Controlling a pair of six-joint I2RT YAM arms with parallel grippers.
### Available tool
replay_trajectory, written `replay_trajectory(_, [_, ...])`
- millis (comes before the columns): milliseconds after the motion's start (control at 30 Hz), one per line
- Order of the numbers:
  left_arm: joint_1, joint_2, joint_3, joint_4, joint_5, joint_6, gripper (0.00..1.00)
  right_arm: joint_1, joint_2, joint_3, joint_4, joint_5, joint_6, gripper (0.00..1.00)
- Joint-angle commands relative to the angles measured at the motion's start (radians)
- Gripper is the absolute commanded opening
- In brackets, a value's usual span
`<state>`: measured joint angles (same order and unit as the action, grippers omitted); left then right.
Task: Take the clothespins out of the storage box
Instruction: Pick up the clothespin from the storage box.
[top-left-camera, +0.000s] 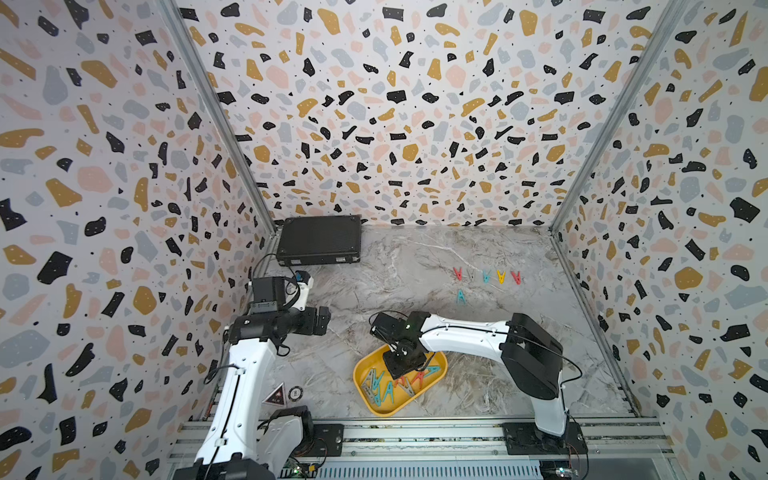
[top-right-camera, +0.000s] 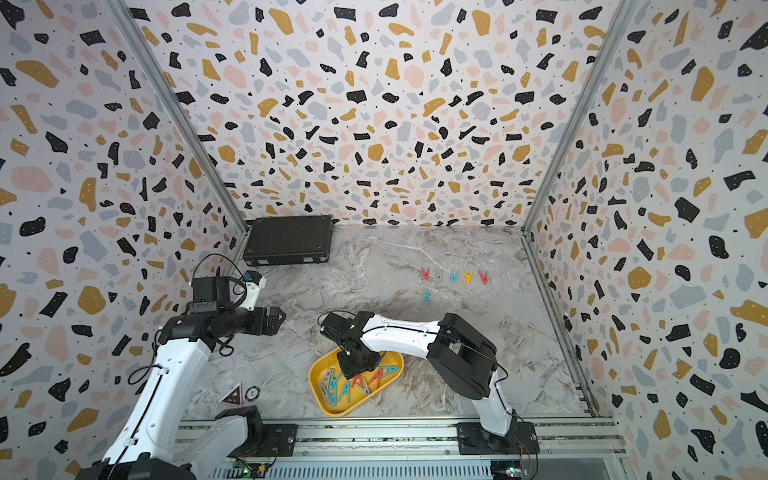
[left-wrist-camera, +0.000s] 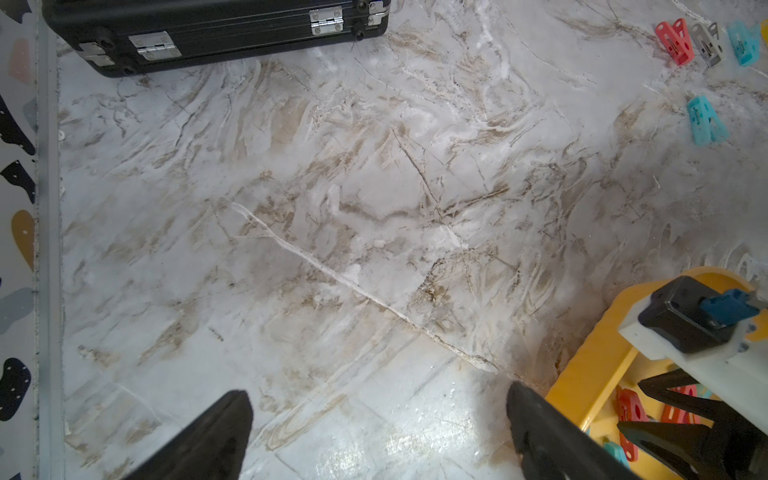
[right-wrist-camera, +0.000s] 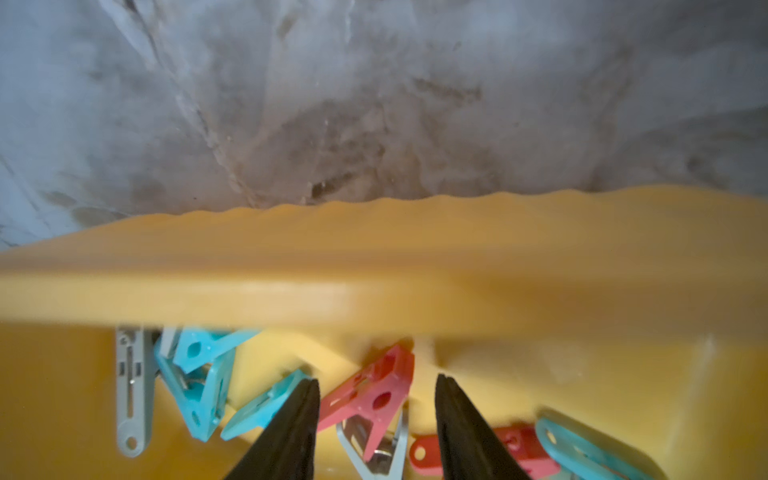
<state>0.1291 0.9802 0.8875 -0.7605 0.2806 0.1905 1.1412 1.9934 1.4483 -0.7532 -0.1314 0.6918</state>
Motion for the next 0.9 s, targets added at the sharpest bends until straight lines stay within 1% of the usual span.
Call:
replay_trajectory(0, [0.004,-0.015,0.0,0.008,0.017,0.007,1.0,0.005,0.01,0.008,-0.023,-0.004,0.014,0.5])
replay_trajectory(67, [0.004,-0.015,-0.001,0.007,0.017,0.006,1.0,0.006,0.011,0.003,-0.02,-0.002,0.015,0.49])
replay_trajectory(133, [0.004,-0.014,-0.001,0.007,0.016,0.007,1.0,0.005,0.017,0.008,-0.024,-0.002,0.012,0.46])
replay_trajectory(367, [0.006,-0.014,0.0,0.006,0.011,0.006,1.0,0.005,0.018,0.032,-0.034,0.012,-0.006,0.27])
replay_trajectory(600, [0.009,-0.007,-0.002,0.006,0.018,0.008,1.0,0.006,-0.014,0.043,-0.022,0.038,-0.049,0.13])
replay_trajectory(767, [0.01,-0.003,-0.005,0.008,0.025,0.008,1.0,0.006,-0.041,0.059,-0.033,0.06,-0.085,0.07])
replay_trajectory(867, [0.01,0.001,-0.007,0.009,0.029,0.009,1.0,0.006,-0.061,0.068,-0.036,0.067,-0.113,0.07])
